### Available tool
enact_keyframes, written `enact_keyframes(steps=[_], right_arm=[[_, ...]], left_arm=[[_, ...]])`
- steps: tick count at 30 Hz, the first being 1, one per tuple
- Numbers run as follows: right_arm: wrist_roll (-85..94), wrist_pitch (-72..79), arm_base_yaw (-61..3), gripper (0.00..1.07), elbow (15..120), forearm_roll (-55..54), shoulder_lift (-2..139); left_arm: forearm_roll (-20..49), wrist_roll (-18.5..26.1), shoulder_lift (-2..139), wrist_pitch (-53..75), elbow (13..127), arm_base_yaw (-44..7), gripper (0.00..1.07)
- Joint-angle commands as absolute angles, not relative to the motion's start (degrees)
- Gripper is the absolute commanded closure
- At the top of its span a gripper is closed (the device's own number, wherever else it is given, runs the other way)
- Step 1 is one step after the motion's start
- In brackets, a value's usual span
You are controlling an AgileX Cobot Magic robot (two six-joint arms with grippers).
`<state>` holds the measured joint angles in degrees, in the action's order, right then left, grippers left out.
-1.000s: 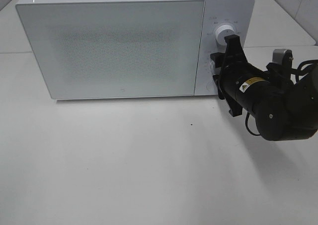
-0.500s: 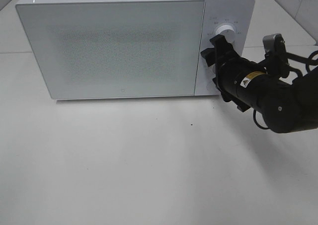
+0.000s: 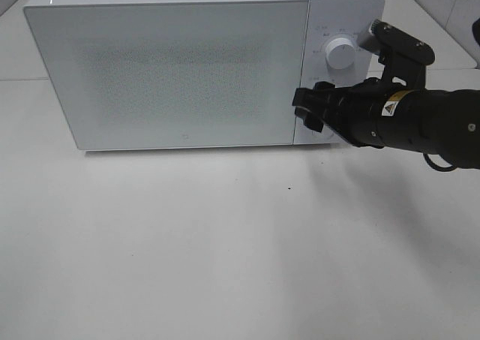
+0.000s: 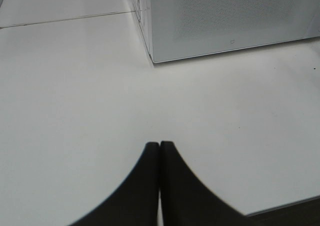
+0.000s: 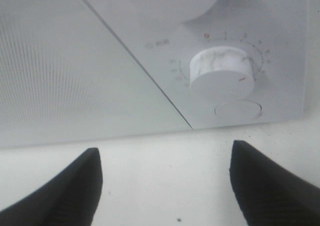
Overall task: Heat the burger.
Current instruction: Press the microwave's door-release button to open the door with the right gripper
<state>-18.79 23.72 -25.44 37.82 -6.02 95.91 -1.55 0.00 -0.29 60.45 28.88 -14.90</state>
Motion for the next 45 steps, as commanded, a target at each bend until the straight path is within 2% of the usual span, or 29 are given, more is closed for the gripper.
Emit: enact_keyframes(steps=[1, 3, 4, 5, 6, 8, 9, 13, 19, 26, 33, 40, 45], right_arm=[[-7.3, 12.3, -25.2, 0.4, 39.0, -4.9, 92.7], [-5.4, 9.3, -25.2, 0.4, 39.7, -4.9, 92.3], [-2.4, 1.4, -25.2, 0.4, 42.1, -4.9, 91.7], [-2.4, 1.4, -25.2, 0.4, 42.1, -4.9, 91.7], [0.0, -7.2, -25.2, 0.42, 45.1, -4.9, 91.6], [0.6, -10.5, -25.2, 0.42, 46.4, -4.9, 91.6], [0.9, -17.9, -25.2, 0.43, 49.3, -4.9, 91.6], [0.9, -27.3, -25.2, 0.43, 54.0, -4.9, 91.6], [-0.9, -32.6, -23.9, 0.43, 57.5, -3.6, 91.6], [-1.5, -40.9, -12.9, 0.43, 58.9, -3.6, 91.6], [-1.5, -46.5, -6.0, 0.43, 58.9, -3.6, 91.4], [-1.7, -52.9, -5.2, 0.43, 58.9, -2.3, 90.9], [-1.9, -55.5, -5.2, 0.43, 57.2, -2.3, 83.3]], left_arm=[[-1.7, 0.0, -1.4, 59.6, 28.6, -14.8, 1.06], [-1.7, 0.0, -1.4, 59.6, 28.6, -14.8, 1.06], [-1.7, 0.0, -1.4, 59.6, 28.6, -14.8, 1.06], [-1.7, 0.0, -1.4, 59.6, 28.6, -14.8, 1.06], [-1.7, 0.0, -1.4, 59.6, 28.6, -14.8, 1.06], [-1.7, 0.0, -1.4, 59.6, 28.6, -14.8, 1.06], [-1.7, 0.0, -1.4, 59.6, 28.6, -14.8, 1.06], [-1.7, 0.0, -1.4, 59.6, 28.6, -14.8, 1.06], [-1.7, 0.0, -1.4, 59.6, 28.6, -14.8, 1.06], [-1.7, 0.0, -1.4, 59.6, 28.6, -14.8, 1.06], [-1.7, 0.0, -1.4, 59.6, 28.6, -14.8, 1.06], [-1.7, 0.0, -1.4, 59.6, 28.6, -14.8, 1.06], [-1.7, 0.0, -1.4, 59.6, 28.6, -14.8, 1.06]])
